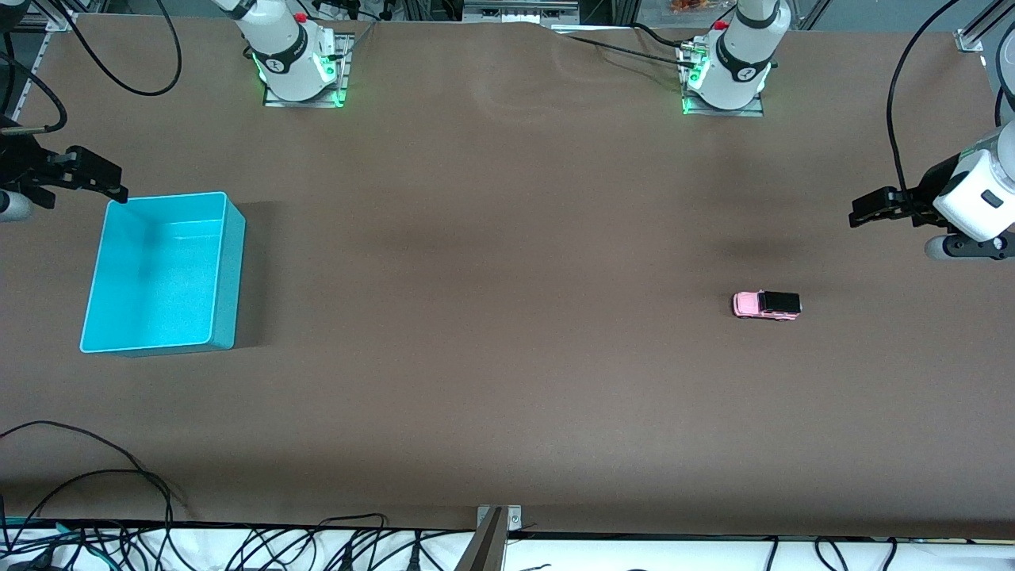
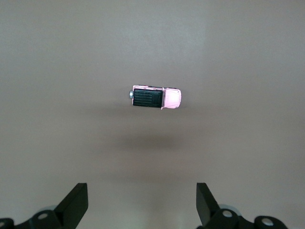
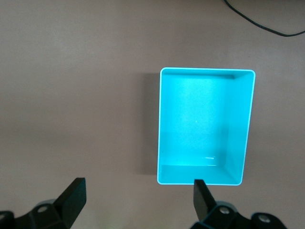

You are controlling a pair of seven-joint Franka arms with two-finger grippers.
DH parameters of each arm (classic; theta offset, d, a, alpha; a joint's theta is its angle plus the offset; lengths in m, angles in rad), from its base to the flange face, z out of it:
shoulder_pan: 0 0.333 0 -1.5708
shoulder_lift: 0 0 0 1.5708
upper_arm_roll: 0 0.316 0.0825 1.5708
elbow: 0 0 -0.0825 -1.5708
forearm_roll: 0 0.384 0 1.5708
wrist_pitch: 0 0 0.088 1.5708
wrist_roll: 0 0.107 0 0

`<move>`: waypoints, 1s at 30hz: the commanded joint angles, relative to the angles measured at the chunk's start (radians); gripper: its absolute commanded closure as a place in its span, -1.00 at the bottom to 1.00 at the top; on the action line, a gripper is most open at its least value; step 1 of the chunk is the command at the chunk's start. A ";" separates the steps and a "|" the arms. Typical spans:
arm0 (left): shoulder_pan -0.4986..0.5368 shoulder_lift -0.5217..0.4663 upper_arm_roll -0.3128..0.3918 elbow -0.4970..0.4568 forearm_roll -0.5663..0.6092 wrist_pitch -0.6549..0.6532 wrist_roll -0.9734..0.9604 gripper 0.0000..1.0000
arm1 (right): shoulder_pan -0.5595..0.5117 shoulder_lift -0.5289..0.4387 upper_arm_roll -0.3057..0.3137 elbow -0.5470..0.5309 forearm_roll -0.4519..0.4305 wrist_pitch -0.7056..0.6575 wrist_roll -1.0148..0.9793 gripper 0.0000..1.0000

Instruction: Wind and store pink jeep toy

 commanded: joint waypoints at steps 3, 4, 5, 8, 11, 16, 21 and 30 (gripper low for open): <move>0.004 0.007 -0.006 0.018 0.020 -0.015 0.013 -1.00 | -0.001 -0.001 0.006 0.017 -0.007 -0.015 0.010 -1.00; 0.004 0.007 -0.006 0.018 0.020 -0.015 0.013 -1.00 | -0.001 -0.001 0.006 0.017 -0.007 -0.013 0.010 -1.00; 0.004 0.009 -0.006 0.018 0.020 -0.015 0.013 -1.00 | -0.001 -0.001 0.006 0.017 -0.007 -0.010 0.010 -1.00; 0.004 0.007 -0.006 0.018 0.020 -0.015 0.013 -1.00 | -0.001 -0.001 0.004 0.017 -0.007 -0.010 0.012 -1.00; 0.004 0.007 -0.006 0.018 0.020 -0.015 0.013 -1.00 | -0.001 -0.001 0.004 0.017 -0.007 -0.010 0.012 -1.00; 0.004 0.009 -0.006 0.018 0.020 -0.015 0.013 -1.00 | -0.001 -0.001 0.002 0.017 -0.005 -0.007 0.014 -1.00; 0.004 0.009 -0.006 0.018 0.020 -0.013 0.013 -1.00 | -0.001 -0.001 0.004 0.017 -0.007 -0.009 0.010 -1.00; 0.004 0.009 -0.006 0.018 0.020 -0.013 0.013 -1.00 | -0.002 -0.002 0.001 0.017 -0.007 -0.010 0.004 -1.00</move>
